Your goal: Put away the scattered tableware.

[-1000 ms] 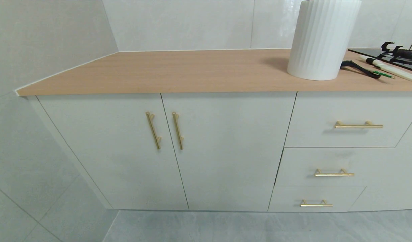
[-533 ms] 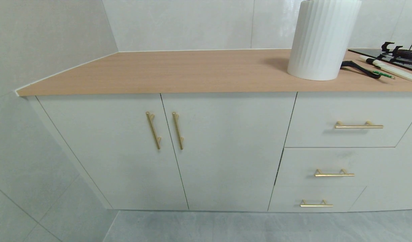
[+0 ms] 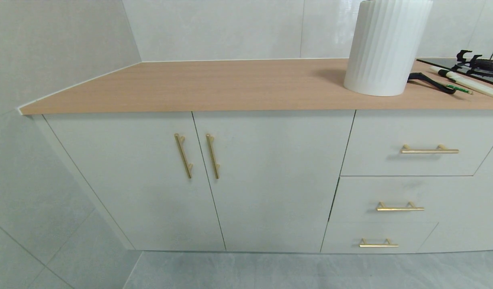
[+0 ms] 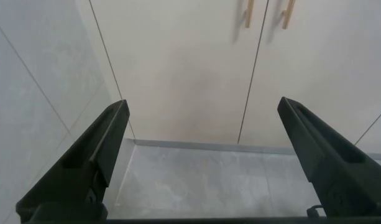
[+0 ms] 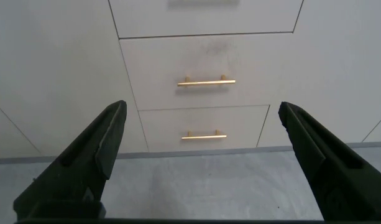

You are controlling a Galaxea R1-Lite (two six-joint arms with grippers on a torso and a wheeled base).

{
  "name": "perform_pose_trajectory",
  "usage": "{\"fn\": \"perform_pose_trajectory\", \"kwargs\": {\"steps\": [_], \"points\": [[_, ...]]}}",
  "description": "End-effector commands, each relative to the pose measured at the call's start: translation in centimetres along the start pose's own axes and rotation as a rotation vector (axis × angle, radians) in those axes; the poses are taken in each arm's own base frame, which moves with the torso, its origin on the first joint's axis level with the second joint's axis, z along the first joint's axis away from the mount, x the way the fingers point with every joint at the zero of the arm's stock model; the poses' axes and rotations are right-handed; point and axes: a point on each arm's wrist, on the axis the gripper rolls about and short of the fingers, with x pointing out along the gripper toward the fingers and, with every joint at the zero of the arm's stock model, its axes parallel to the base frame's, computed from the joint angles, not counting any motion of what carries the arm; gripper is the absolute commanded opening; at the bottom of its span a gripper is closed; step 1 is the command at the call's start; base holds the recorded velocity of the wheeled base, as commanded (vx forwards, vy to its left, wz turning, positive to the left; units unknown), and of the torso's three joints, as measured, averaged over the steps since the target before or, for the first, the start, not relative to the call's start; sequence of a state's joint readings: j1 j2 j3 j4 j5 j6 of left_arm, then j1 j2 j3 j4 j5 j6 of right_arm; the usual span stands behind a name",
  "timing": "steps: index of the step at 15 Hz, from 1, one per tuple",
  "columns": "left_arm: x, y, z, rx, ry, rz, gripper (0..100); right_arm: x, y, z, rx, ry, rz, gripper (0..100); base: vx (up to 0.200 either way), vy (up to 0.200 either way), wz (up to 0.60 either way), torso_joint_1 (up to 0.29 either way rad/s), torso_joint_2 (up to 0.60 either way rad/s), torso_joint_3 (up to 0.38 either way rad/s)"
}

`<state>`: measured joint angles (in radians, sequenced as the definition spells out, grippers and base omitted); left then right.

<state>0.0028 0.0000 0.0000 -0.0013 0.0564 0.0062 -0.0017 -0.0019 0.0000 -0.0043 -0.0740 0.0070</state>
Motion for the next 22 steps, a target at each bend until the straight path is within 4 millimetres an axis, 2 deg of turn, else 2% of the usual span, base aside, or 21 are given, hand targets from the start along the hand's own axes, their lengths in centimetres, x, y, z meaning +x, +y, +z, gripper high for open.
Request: {"fn": "perform_pose_trajectory", "kwargs": {"steps": [1,6,15,22], "points": [[0.01,0.00,0.01,-0.006,0.001,0.001,100,0.03,0.00,-0.02,0.002,0.006,0.001,100,0.000,0.000,0.00,0.000,0.00,0.000],[0.01,0.00,0.01,-0.009,0.001,0.001,100,0.03,0.00,-0.02,0.002,0.006,0.001,100,0.000,0.000,0.00,0.000,0.00,0.000],[0.00,0.00,0.05,-0.012,0.000,-0.001,100,0.03,0.01,-0.02,0.003,0.006,0.005,100,0.000,-0.200,0.00,0.000,0.00,0.005],[0.00,0.00,0.05,-0.015,0.000,0.001,100,0.03,0.01,-0.02,0.003,0.006,0.005,100,0.000,0.000,0.00,0.000,0.00,0.000]]}}
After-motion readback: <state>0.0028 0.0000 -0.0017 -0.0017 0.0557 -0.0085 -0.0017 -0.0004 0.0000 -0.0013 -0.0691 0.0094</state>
